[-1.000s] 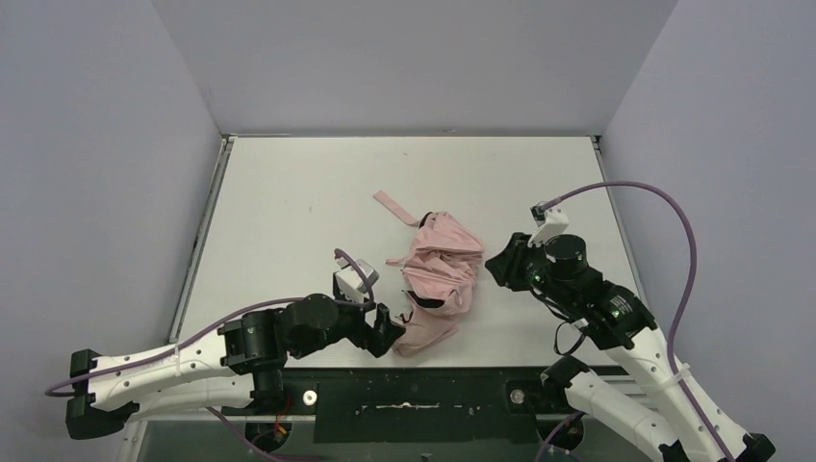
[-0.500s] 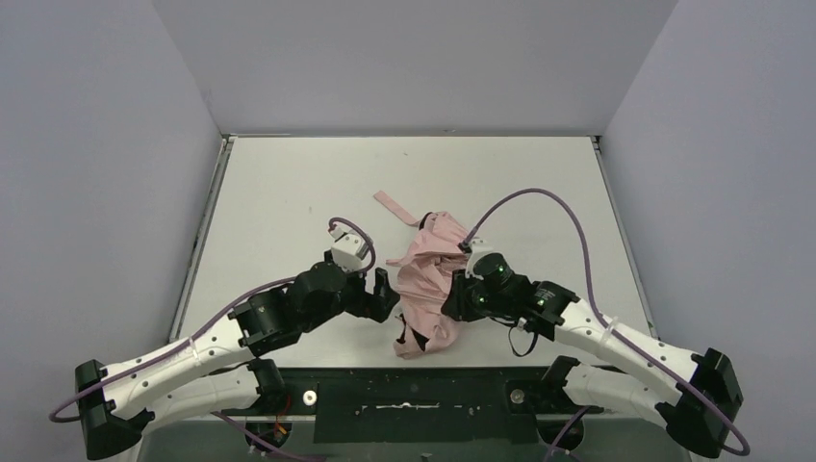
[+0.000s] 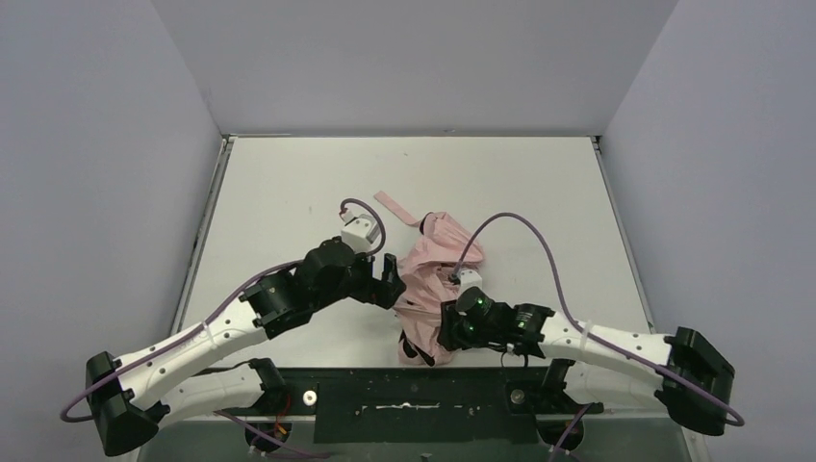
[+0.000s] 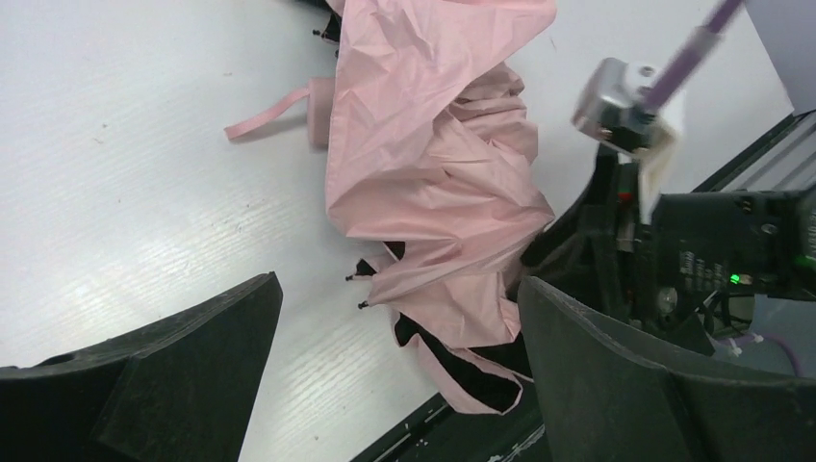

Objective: Put away the umbrella

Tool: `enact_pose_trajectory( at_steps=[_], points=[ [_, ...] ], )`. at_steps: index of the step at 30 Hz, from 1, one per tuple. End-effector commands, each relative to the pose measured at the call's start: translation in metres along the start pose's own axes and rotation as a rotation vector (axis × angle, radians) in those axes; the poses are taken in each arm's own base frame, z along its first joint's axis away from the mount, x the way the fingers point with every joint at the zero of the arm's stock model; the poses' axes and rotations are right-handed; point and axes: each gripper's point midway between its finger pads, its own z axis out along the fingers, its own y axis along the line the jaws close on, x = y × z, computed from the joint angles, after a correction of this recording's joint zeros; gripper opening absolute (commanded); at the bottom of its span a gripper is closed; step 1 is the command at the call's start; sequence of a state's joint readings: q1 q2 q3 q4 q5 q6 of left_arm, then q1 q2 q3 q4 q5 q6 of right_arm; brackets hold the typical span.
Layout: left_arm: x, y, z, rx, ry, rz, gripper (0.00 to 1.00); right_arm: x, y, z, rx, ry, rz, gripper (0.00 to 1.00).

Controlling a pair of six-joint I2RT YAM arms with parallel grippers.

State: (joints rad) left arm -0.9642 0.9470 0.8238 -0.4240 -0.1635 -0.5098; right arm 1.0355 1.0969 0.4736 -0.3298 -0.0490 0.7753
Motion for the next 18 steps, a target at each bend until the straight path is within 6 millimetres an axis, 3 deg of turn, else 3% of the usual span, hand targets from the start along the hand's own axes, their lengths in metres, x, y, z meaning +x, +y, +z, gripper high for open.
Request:
enact_pose_trajectory(
  at_steps=[1,5,8,12,16,18],
  points=[
    [-0.046,-0.018,0.000,0.055,-0.075,0.013,0.93,-0.063,0.014,-0.046,-0.019,-0.274,0.025,0.40],
    [-0.061,-0.015,0.017,0.027,-0.072,-0.009,0.97,-0.086,0.002,-0.087,0.017,-0.422,0.083,0.31],
    [-0.062,-0.003,0.035,-0.007,-0.027,-0.061,0.97,-0.093,-0.002,-0.098,0.021,-0.472,0.137,0.28],
    [-0.063,0.006,0.058,0.054,0.004,-0.181,0.97,-0.099,0.023,-0.089,-0.091,-0.465,0.163,0.31],
    [-0.063,0.009,0.073,0.090,-0.002,-0.222,0.97,-0.099,0.053,-0.060,-0.215,-0.419,0.192,0.27],
    [-0.060,0.008,0.078,0.102,0.007,-0.222,0.97,-0.092,0.057,-0.042,-0.228,-0.387,0.213,0.23]
  ],
)
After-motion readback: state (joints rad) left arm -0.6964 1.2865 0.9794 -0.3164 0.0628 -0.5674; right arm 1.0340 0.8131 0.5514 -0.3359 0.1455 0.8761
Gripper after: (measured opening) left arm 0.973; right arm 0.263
